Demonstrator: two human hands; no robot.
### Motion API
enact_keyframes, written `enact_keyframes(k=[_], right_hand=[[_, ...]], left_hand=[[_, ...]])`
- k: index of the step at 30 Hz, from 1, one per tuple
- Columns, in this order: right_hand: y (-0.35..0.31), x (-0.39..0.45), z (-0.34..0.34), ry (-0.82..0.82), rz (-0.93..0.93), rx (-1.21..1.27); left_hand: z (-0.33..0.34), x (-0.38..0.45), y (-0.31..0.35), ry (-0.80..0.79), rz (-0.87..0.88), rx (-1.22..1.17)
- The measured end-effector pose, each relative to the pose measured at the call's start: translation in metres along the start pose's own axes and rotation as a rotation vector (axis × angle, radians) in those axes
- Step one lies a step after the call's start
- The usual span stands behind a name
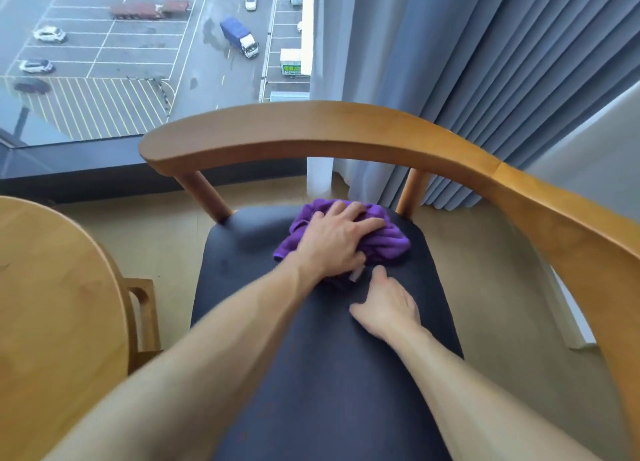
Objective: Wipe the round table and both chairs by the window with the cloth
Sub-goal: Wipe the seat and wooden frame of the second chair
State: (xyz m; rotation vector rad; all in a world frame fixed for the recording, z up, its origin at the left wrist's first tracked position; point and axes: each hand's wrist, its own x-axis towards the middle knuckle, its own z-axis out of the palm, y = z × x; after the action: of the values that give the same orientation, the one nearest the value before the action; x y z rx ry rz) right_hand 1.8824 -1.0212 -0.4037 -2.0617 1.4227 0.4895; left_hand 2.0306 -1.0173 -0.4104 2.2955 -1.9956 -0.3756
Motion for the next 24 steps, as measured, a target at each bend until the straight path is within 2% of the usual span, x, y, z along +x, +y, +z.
enact_keyframes(k=[2, 5, 7, 10, 12, 14, 16, 18, 21, 24], right_hand=[[-0.001, 0.003, -0.004, -0.022, 0.017, -0.022], [0.001, 0.002, -0.004, -0.036, -0.023, -0.02], [0.005, 0.002, -0.005, -0.047, -0.054, 0.001], [0.009, 0.003, -0.01, -0.073, -0.083, 0.072], [0.011, 0.0, -0.012, -0.098, -0.091, 0.111], [0.013, -0.003, -0.013, -0.109, -0.104, 0.117], [0.014, -0.005, -0.01, -0.086, -0.111, 0.105], [0.013, -0.006, -0.007, -0.06, -0.118, 0.076], [0.015, -0.005, -0.005, -0.031, -0.118, 0.054], [0.012, -0.006, -0.003, -0.025, -0.113, 0.051]], left_hand=[[-0.007, -0.012, -0.038, -0.008, -0.132, 0.034], [-0.013, -0.039, -0.09, 0.051, -0.592, 0.005], [-0.014, -0.042, -0.093, 0.074, -0.86, -0.058], [-0.009, -0.008, -0.056, 0.116, -1.004, -0.141], [-0.007, 0.022, -0.018, 0.14, -0.94, -0.264], [-0.006, 0.043, 0.018, 0.123, -0.648, -0.351], [-0.009, 0.046, 0.041, 0.041, -0.336, -0.378], [-0.013, 0.035, 0.036, -0.02, -0.183, -0.391], [-0.015, -0.002, -0.011, -0.049, -0.134, -0.245], [-0.011, -0.072, -0.074, 0.025, -0.314, -0.029]])
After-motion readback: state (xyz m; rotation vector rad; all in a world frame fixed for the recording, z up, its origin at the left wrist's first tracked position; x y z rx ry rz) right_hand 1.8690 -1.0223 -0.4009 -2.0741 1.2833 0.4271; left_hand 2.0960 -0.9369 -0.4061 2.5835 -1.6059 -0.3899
